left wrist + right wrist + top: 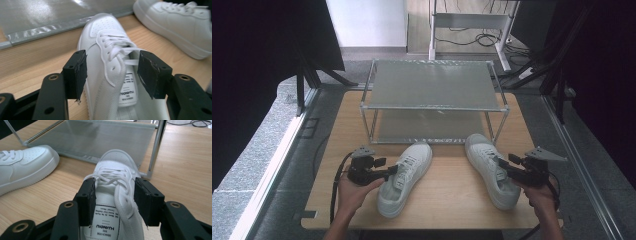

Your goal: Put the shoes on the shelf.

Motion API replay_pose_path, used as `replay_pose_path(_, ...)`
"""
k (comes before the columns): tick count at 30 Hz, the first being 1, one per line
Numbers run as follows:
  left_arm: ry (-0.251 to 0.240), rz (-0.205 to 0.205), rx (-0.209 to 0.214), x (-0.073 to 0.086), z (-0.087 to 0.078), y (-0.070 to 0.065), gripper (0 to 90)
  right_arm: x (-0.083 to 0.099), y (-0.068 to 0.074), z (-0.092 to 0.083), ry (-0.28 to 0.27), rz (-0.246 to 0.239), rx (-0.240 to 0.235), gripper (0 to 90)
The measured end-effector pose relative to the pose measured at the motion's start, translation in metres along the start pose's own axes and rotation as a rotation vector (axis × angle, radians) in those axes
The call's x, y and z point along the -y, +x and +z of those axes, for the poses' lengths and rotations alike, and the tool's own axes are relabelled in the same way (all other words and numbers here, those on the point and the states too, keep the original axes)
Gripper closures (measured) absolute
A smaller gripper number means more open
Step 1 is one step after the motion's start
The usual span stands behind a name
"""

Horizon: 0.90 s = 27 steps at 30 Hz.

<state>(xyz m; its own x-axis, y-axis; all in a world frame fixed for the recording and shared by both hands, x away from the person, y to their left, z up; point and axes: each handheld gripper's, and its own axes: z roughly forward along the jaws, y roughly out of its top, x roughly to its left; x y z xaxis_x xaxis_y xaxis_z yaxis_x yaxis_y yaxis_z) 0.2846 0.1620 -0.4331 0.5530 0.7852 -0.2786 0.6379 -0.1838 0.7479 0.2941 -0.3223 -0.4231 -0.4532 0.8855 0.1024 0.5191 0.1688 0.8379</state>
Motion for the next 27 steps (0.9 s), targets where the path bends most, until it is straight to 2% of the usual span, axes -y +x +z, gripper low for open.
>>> replay_pose_path(1,0.0,-0.005,-0.015,0.001,0.003,0.0,41.8,0.0,0.0,0.0,0.002,0.001,0.002,52.3)
replay_pose_path(3,0.03,0.0,-0.016,0.005,0.011,-0.001,42.8,0.002,-0.002,0.0,0.013,0.0,0.004,52.0)
replay_pose_path(6,0.049,0.013,-0.026,0.006,0.016,-0.004,43.2,0.003,-0.001,0.001,0.022,-0.003,0.007,51.6)
replay_pose_path(10,0.074,0.039,-0.08,0.008,0.023,-0.006,45.5,0.004,-0.002,0.003,0.038,-0.009,0.01,51.4)
replay_pose_path(12,0.085,0.04,-0.111,0.01,0.025,-0.004,46.4,0.005,-0.003,0.004,0.046,-0.011,0.013,51.3)
replay_pose_path(15,0.088,0.02,-0.112,0.01,0.026,-0.002,45.0,0.007,-0.006,0.006,0.073,-0.021,0.017,50.6)
replay_pose_path(20,0.104,0.026,-0.12,0.01,0.031,-0.004,48.3,0.01,-0.009,0.015,0.116,-0.039,0.064,51.5)
replay_pose_path(23,0.123,0.031,-0.154,0.012,0.04,-0.003,52.0,0.013,-0.01,0.023,0.146,-0.055,0.089,51.9)
replay_pose_path(26,0.127,0.028,-0.15,0.011,0.041,-0.001,55.3,0.016,-0.011,0.031,0.165,-0.057,0.116,55.2)
replay_pose_path(27,0.128,0.029,-0.148,0.011,0.042,-0.001,55.3,0.017,-0.012,0.033,0.177,-0.069,0.14,56.7)
